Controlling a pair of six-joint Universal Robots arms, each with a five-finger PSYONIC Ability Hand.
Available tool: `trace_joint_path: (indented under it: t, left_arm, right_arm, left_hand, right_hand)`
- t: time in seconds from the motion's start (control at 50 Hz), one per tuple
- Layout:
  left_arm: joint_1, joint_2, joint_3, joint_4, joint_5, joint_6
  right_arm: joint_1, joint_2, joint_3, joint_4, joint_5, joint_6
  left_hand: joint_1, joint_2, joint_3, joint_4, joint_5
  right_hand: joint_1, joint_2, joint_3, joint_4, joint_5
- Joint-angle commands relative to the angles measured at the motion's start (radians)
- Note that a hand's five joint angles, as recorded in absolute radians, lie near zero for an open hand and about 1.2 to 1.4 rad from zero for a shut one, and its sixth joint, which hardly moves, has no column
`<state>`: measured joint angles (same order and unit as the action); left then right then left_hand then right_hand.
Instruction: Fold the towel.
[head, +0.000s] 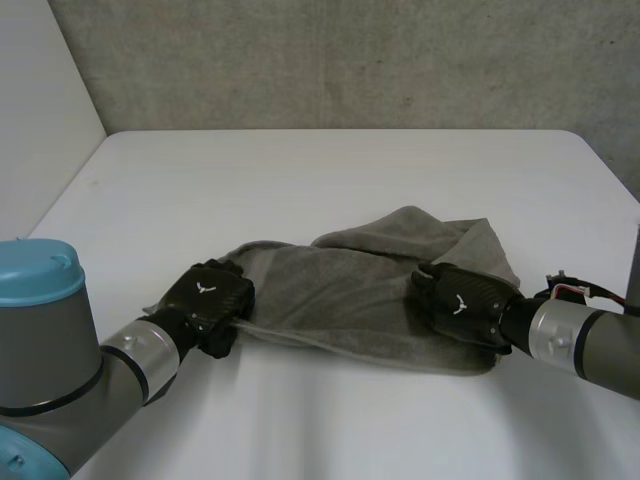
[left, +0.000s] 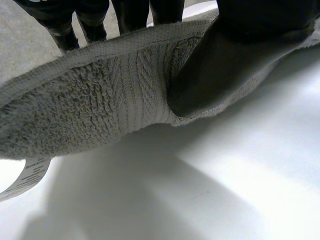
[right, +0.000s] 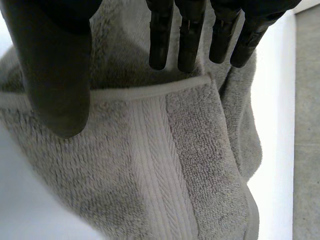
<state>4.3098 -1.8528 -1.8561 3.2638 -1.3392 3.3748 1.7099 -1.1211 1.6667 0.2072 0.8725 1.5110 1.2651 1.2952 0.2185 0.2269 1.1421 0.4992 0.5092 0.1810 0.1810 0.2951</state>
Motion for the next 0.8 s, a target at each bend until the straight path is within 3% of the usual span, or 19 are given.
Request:
trace_joint_path:
  t: [0.02, 0.22, 0.42, 0.66, 0.8]
  left_arm:
    - [-0.002, -0.002, 0.0, 0.0, 0.002, 0.0]
    - [0.004, 0.003, -0.002, -0.001, 0.0, 0.0]
    - [0.013, 0.015, -0.002, -0.003, 0.0, 0.0]
    - [0.025, 0.032, -0.003, -0.004, -0.002, 0.0]
    - [0.025, 0.056, -0.008, -0.009, 0.0, 0.0]
  right_arm:
    - [0.014, 0.056, -0.056, -0.017, 0.028, -0.051]
    - [-0.007, 0.061, -0.097, -0.045, 0.036, -0.04]
    - [-0.122, -0.083, 0.008, -0.037, 0.049, 0.011]
    - [-0.291, -0.212, 0.16, -0.003, 0.029, 0.081]
    - [-0.361, -0.215, 0.16, 0.064, -0.067, 0.202]
  left_hand:
    - [0.131, 0.101, -0.044, -0.052, 0.08]
    - [0.131, 0.101, -0.044, -0.052, 0.08]
    - [0.131, 0.101, -0.044, -0.052, 0.08]
    - [0.131, 0.101, -0.044, -0.052, 0.08]
    - [0.131, 0.101, -0.044, -0.052, 0.08]
  right_hand:
    - [0.005, -0.005, -0.007, -0.006, 0.035]
    - [0.422, 0.413, -0.007, -0.006, 0.452]
    - [0.894, 0.884, -0.007, -0.006, 0.924]
    - [0.897, 0.887, -0.007, -0.006, 0.927]
    - [0.897, 0.887, -0.007, -0.006, 0.927]
